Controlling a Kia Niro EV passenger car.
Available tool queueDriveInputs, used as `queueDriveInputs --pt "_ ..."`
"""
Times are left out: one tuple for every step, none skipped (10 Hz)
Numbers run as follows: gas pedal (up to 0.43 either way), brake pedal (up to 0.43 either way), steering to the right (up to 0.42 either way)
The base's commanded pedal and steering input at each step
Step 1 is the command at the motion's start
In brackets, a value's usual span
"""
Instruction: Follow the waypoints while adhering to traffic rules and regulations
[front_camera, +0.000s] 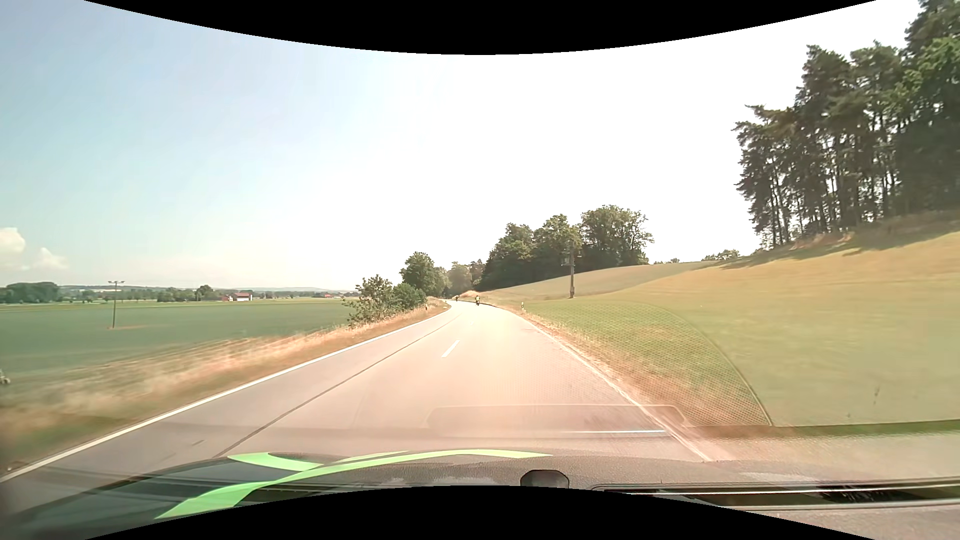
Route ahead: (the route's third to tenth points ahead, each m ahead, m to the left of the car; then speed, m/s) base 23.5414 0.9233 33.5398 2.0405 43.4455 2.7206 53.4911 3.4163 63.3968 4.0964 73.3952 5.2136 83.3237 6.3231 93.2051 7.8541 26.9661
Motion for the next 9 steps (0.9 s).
queueDriveInputs --pt "0.15 0.0 -0.013" --pt "0.15 0.0 -0.013" --pt "0.13 0.0 -0.013" --pt "0.13 0.0 -0.013" --pt "0.138 0.0 -0.013" --pt "0.169 0.0 -0.012" --pt "0.197 0.0 -0.013" --pt "0.24 0.0 -0.013" --pt "0.248 0.0 -0.012"
